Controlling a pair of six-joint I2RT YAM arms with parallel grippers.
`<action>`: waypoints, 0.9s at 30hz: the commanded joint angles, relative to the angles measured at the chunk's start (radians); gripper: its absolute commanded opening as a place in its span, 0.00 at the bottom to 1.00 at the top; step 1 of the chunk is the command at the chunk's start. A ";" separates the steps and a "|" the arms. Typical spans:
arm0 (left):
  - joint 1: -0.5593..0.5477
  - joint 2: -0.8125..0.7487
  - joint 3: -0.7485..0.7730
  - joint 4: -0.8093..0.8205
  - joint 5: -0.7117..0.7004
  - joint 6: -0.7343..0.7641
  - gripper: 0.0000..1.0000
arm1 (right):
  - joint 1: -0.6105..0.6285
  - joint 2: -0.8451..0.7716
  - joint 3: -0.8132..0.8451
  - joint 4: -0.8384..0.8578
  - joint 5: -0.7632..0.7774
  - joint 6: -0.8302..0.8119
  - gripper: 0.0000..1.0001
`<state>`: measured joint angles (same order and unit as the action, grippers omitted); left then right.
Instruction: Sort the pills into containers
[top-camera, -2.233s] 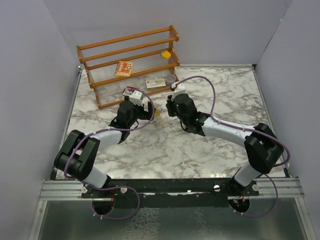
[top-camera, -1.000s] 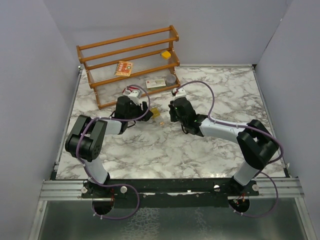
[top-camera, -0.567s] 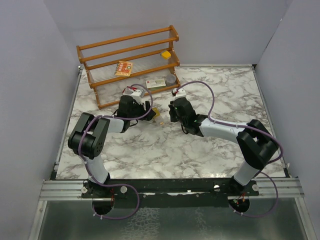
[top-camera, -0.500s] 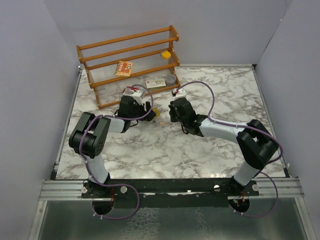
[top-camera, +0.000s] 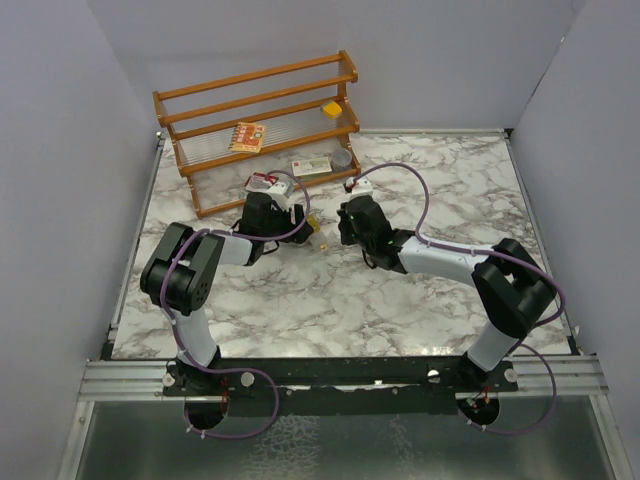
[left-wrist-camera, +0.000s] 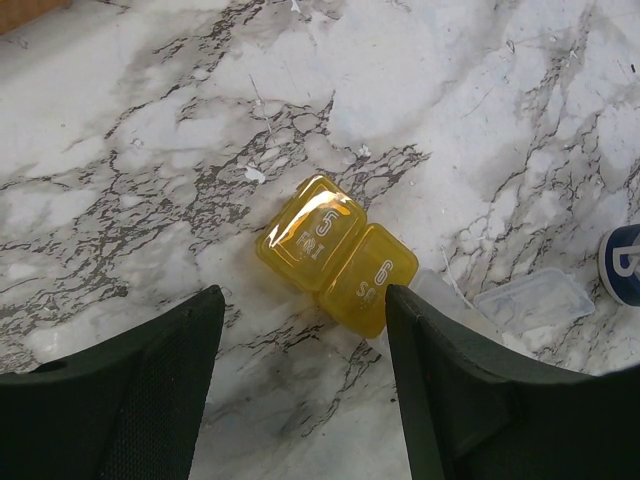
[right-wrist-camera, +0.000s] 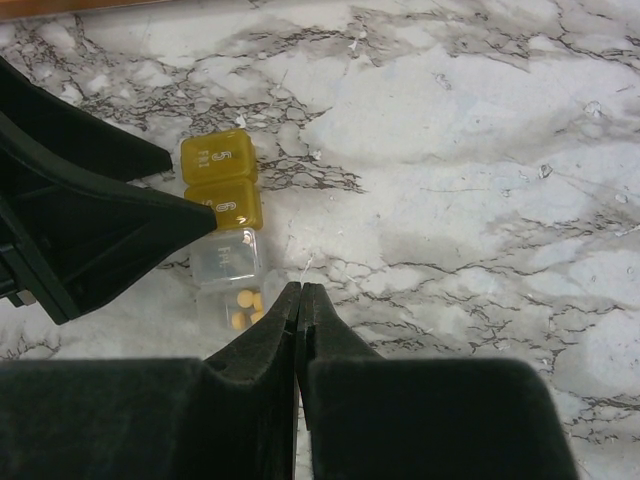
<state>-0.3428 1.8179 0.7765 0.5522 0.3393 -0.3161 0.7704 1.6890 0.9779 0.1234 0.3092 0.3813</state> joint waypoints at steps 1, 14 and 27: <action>-0.007 0.018 0.020 0.002 -0.045 0.014 0.68 | -0.005 0.014 -0.013 -0.003 0.001 0.015 0.01; -0.009 0.016 0.029 -0.028 -0.069 0.024 0.63 | -0.005 0.069 0.004 -0.016 -0.025 0.032 0.01; -0.026 0.024 0.041 -0.061 -0.092 0.046 0.60 | -0.005 0.063 -0.011 0.041 -0.103 0.041 0.01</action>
<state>-0.3580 1.8183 0.7986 0.5293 0.2798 -0.2958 0.7704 1.7542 0.9691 0.1284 0.2550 0.4061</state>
